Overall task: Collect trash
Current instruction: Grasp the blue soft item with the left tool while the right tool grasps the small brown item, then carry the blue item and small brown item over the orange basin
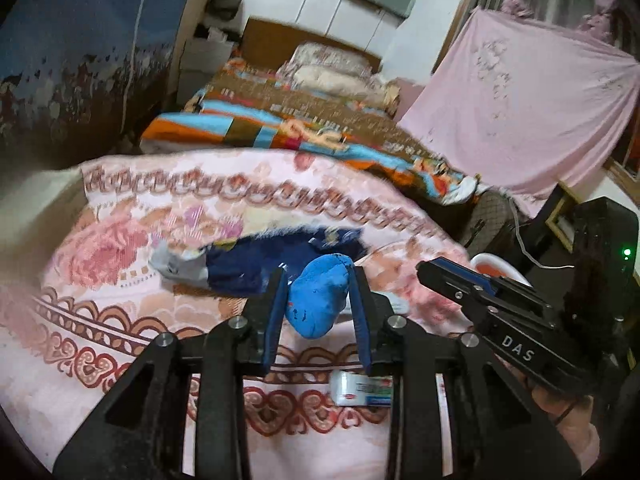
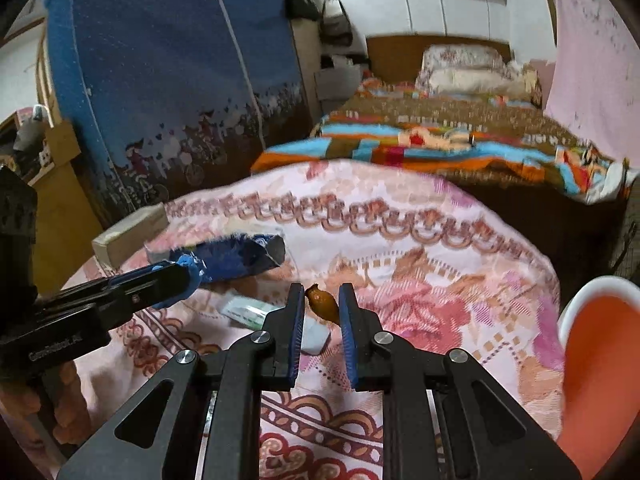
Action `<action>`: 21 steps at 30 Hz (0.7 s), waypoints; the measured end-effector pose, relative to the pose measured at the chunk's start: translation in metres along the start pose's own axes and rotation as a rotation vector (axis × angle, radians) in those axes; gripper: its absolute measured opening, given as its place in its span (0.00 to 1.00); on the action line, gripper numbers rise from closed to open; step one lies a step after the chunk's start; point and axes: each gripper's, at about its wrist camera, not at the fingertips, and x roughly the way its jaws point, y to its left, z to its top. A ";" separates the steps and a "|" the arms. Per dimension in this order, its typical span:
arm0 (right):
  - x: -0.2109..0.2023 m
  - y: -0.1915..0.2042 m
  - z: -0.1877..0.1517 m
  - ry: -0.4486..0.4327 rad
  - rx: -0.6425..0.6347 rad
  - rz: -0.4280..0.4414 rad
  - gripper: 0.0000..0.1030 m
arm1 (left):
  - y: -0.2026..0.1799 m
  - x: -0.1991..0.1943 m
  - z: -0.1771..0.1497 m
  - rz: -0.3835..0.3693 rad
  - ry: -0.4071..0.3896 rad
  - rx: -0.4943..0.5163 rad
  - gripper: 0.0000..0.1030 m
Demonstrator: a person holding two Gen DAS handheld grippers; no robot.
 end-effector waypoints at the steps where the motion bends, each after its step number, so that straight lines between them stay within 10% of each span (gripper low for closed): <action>1: -0.006 0.002 0.000 -0.031 -0.010 -0.003 0.15 | -0.003 -0.005 0.000 0.000 -0.023 0.014 0.15; 21: -0.115 0.003 -0.019 -0.582 -0.028 -0.100 0.15 | -0.066 -0.067 0.005 0.031 -0.369 0.194 0.15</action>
